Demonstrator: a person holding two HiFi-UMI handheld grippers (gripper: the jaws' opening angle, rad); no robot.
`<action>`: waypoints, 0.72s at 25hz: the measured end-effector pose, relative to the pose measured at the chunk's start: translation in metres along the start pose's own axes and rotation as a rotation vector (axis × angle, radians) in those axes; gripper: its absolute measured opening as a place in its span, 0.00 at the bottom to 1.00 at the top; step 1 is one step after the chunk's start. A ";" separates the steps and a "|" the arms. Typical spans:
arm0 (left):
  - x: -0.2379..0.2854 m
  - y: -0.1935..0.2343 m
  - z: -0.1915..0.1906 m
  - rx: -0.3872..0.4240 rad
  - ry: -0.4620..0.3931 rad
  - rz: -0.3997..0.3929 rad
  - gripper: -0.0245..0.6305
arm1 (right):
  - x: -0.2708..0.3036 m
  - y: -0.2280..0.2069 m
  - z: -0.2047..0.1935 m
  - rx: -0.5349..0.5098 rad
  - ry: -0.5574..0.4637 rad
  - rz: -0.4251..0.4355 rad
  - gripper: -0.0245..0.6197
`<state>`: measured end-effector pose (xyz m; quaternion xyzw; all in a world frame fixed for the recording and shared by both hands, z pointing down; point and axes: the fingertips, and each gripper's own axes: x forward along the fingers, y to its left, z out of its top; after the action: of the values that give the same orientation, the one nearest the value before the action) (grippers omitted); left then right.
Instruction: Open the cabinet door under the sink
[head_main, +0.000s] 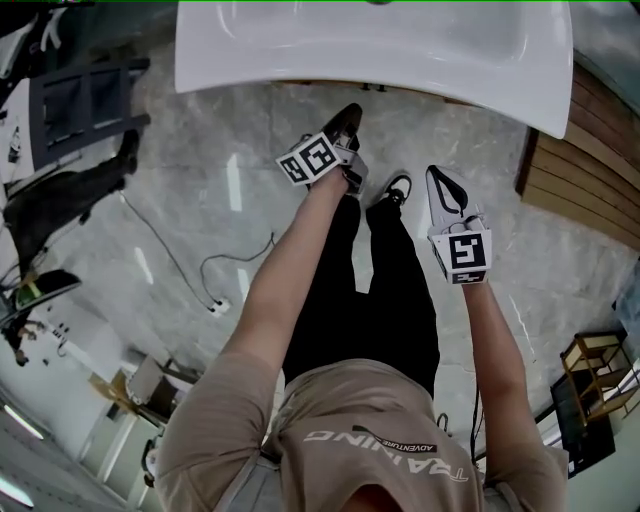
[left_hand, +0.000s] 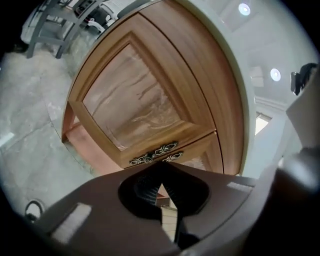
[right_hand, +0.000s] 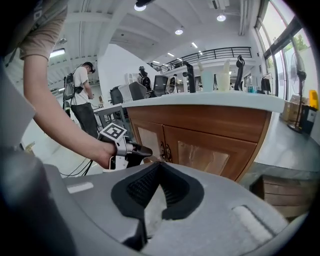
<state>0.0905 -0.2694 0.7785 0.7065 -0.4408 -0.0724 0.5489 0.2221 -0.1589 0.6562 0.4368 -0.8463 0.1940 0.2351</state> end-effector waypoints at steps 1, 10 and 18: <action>0.004 0.004 0.001 -0.034 -0.018 -0.015 0.06 | 0.003 0.000 -0.004 0.001 0.003 0.005 0.04; 0.028 0.017 0.006 -0.366 -0.218 -0.125 0.11 | 0.010 0.001 -0.011 0.001 -0.005 0.053 0.04; 0.038 0.013 0.008 -0.529 -0.319 -0.247 0.20 | 0.010 -0.003 -0.021 0.015 0.013 0.074 0.04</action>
<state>0.1016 -0.3017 0.8009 0.5673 -0.3981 -0.3600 0.6246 0.2243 -0.1557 0.6791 0.4057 -0.8588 0.2116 0.2303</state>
